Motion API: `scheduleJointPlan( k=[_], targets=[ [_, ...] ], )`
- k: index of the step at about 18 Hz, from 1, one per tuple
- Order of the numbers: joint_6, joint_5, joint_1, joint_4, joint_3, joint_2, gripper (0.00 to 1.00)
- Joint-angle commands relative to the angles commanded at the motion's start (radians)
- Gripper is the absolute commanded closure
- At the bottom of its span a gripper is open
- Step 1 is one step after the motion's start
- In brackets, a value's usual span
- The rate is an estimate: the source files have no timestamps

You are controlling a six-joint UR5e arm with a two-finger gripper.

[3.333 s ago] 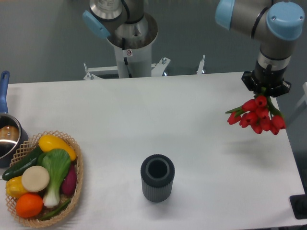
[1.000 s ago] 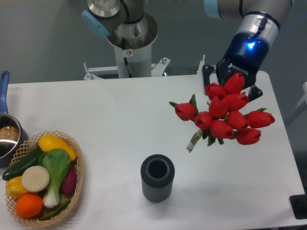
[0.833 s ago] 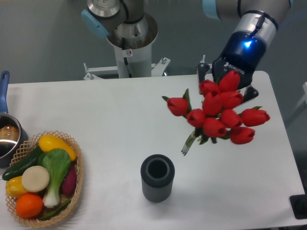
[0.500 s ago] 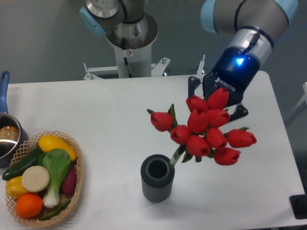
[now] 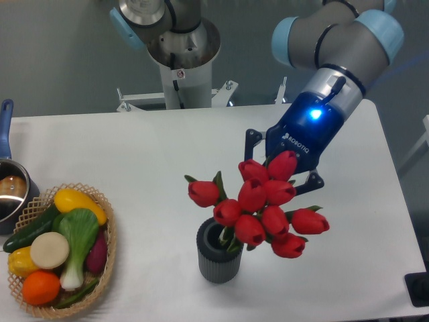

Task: Insert the flowers into the vase
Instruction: 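Lower the tulip stems into the dark grey vase opening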

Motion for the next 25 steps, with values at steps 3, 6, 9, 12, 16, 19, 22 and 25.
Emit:
scheduleJointPlan(
  k=[3, 6, 9, 12, 16, 19, 22, 25],
  targets=[
    [0.0, 0.003, 0.0, 0.0, -0.006, 0.002, 0.88],
    [0.003, 0.011, -0.002, 0.002, -0.014, -0.008, 0.88],
    [0.008, 0.049, -0.006, 0.003, -0.017, -0.012, 0.88],
    [0.012, 0.051, -0.006, 0.003, -0.032, -0.015, 0.88],
    [0.012, 0.083, -0.012, 0.005, -0.035, -0.046, 0.88],
    [0.012, 0.086, -0.017, 0.029, -0.046, -0.051, 0.87],
    [0.014, 0.086, -0.017, 0.047, -0.08, -0.052, 0.85],
    [0.047, 0.086, -0.017, 0.081, -0.147, -0.051, 0.85]
  ],
)
